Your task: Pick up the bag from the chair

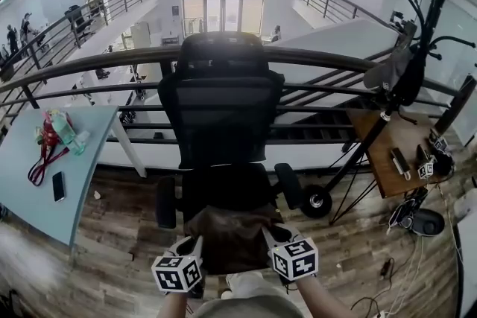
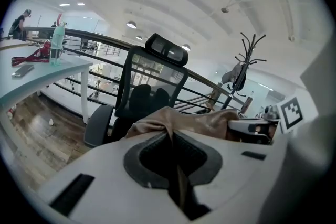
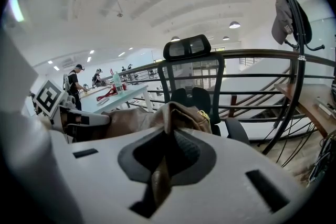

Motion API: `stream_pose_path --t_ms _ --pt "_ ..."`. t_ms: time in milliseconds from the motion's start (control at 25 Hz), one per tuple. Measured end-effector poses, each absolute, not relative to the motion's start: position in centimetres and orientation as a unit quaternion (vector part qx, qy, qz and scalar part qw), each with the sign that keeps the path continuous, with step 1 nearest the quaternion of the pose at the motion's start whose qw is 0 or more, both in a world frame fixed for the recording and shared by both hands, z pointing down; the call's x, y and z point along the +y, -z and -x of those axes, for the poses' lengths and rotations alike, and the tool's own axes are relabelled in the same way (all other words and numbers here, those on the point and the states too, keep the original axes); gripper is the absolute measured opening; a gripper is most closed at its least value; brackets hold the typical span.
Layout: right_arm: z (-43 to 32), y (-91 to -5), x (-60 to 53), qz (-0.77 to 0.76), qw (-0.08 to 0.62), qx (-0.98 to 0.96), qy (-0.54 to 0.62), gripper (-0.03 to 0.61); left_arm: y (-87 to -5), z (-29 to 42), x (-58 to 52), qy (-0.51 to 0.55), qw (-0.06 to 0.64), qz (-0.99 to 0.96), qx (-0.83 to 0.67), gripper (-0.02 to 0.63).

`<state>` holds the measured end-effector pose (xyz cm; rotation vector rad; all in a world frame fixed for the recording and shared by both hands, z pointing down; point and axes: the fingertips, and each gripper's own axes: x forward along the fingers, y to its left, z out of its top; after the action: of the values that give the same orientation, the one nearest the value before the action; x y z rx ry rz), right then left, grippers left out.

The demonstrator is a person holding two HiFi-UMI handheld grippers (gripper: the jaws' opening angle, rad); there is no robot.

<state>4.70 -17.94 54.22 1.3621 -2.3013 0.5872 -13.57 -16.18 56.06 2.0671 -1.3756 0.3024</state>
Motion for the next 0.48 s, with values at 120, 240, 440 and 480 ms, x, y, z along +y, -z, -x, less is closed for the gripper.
stream_pose_path --t_ms 120,240,440,480 --pt "-4.8 -53.9 -17.4 -0.485 0.199 -0.826 -0.207 0.015 -55.9 13.3 -15.4 -0.112 0.315 -0.785 -0.521 0.018" --pt "-4.6 -53.8 -17.0 -0.483 0.198 -0.828 -0.205 0.015 -55.8 13.3 -14.9 -0.113 0.313 -0.786 -0.522 0.018" --pt "-4.5 -53.6 -16.6 -0.483 0.194 -0.829 -0.203 0.015 -55.6 13.4 -14.6 -0.109 0.313 -0.784 -0.524 0.018" --pt "-4.5 -53.5 -16.6 -0.483 0.193 -0.830 -0.203 0.015 -55.5 13.4 -14.5 -0.109 0.312 -0.784 -0.525 0.018"
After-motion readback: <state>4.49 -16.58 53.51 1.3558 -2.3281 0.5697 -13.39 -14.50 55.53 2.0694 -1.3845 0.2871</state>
